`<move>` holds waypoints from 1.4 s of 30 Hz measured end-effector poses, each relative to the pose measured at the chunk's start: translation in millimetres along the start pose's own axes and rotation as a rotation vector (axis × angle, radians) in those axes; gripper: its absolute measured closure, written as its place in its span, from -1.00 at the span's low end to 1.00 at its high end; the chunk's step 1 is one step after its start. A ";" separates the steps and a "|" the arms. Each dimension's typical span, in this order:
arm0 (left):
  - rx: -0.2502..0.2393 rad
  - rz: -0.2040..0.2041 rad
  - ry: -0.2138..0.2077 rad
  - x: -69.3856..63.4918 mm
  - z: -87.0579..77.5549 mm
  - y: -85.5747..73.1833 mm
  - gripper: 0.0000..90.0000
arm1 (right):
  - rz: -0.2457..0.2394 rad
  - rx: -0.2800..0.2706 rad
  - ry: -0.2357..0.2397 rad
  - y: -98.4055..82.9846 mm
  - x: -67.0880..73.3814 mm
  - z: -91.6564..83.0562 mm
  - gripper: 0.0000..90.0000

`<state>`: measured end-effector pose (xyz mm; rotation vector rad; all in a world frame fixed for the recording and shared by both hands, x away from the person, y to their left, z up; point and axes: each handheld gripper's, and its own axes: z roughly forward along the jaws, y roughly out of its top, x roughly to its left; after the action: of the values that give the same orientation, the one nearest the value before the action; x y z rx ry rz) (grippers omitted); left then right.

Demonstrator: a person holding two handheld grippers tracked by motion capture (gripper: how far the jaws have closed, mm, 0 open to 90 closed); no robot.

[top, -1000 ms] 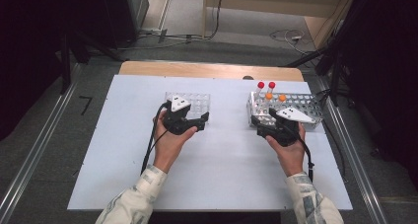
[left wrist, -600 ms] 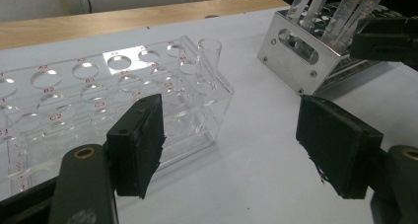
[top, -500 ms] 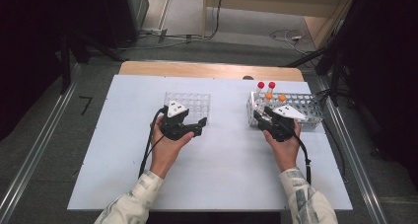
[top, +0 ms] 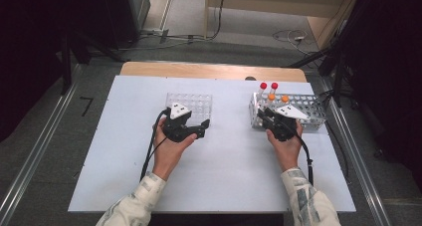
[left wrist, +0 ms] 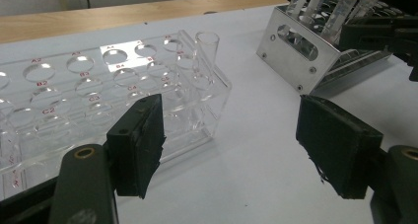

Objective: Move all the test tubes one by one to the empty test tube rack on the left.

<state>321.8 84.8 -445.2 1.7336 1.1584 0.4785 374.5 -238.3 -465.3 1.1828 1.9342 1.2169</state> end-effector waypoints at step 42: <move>-0.035 -0.027 0.017 3.4 -9.4 6.3 -0.40 | -0.033 -0.095 0.058 41.9 22.8 -37.1 0.63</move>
<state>319.6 91.8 -435.9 1.6846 1.1774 0.4946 350.3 -224.8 -411.6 1.0745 1.9071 1.3243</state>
